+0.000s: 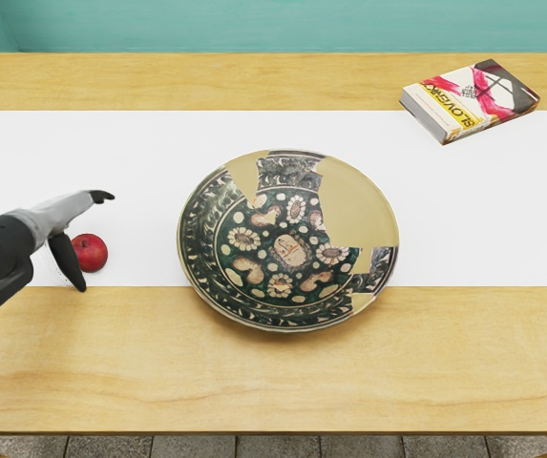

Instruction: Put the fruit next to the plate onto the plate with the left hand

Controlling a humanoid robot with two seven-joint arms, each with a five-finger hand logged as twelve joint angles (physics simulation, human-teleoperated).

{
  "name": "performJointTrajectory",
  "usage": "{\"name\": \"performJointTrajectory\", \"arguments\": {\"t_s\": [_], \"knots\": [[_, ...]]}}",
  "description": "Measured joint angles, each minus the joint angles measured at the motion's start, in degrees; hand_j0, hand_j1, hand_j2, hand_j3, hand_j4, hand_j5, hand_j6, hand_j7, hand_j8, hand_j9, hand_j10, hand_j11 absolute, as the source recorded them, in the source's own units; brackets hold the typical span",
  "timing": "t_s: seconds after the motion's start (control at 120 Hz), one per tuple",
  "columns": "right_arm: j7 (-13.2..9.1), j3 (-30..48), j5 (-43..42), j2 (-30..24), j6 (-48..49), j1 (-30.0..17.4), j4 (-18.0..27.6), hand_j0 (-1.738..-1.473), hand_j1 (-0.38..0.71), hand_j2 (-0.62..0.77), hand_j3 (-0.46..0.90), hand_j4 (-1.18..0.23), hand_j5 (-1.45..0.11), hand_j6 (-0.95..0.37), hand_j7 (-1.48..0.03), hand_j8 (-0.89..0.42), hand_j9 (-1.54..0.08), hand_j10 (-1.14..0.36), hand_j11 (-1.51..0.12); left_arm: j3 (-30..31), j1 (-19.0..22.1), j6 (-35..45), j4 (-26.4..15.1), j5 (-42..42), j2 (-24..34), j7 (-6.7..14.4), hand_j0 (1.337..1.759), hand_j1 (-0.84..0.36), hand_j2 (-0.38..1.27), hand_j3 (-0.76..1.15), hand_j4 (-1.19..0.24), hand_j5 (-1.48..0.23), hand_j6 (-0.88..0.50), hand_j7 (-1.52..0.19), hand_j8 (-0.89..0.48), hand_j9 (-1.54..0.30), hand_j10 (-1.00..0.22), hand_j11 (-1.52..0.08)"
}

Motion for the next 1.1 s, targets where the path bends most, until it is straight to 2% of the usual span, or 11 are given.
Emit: {"name": "performJointTrajectory", "arguments": {"t_s": [0.15,0.408,0.617,0.917,1.1], "knots": [[0.0,0.0,0.0,0.0,0.0,0.1,0.0,-1.658,-0.35,0.0,0.0,0.0,0.0,0.0,0.0,0.0,0.0,0.0,0.0,-0.2,-0.1,-0.8,2.5,0.1,-0.7,0.0,1.658,0.21,0.03,0.0,-0.13,-0.16,-0.13,-0.16,-0.13,-0.15,-0.13,-0.15],[0.0,-0.1,0.1,0.0,-0.1,0.2,0.0,-1.658,-0.35,0.0,0.0,0.0,0.0,0.0,0.0,0.0,0.0,0.0,0.0,-0.5,-0.5,-2.2,3.2,-0.2,-0.6,0.0,1.658,0.2,0.03,0.0,-0.13,-0.16,-0.13,-0.16,-0.13,-0.16,-0.13,-0.16],[0.0,-0.1,0.1,0.0,-0.1,0.2,0.0,-1.658,-0.35,0.0,0.0,0.0,0.0,0.0,0.0,0.0,0.0,0.0,0.0,-0.4,0.1,-2.2,3.6,-0.4,-1.9,0.0,1.658,0.13,0.04,0.0,-0.19,-0.24,-0.19,-0.24,-0.19,-0.24,-0.19,-0.24],[0.0,-0.1,0.1,0.0,-0.1,0.2,0.0,-1.658,-0.35,0.0,0.0,0.0,0.0,0.0,0.0,0.0,0.0,0.0,0.0,0.0,0.2,-2.3,3.7,-0.7,-3.4,0.0,1.658,-0.04,0.07,0.0,-0.33,-0.43,-0.33,-0.43,-0.33,-0.43,-0.33,-0.43],[0.0,-0.1,0.0,0.0,0.0,0.2,0.0,-1.658,-0.35,0.0,0.0,0.0,0.0,0.0,0.0,0.0,0.0,0.0,0.0,0.0,1.4,-2.3,4.6,-0.7,-3.3,0.0,1.658,-0.09,0.08,0.0,-0.37,-0.48,-0.38,-0.48,-0.38,-0.48,-0.37,-0.48]]}}
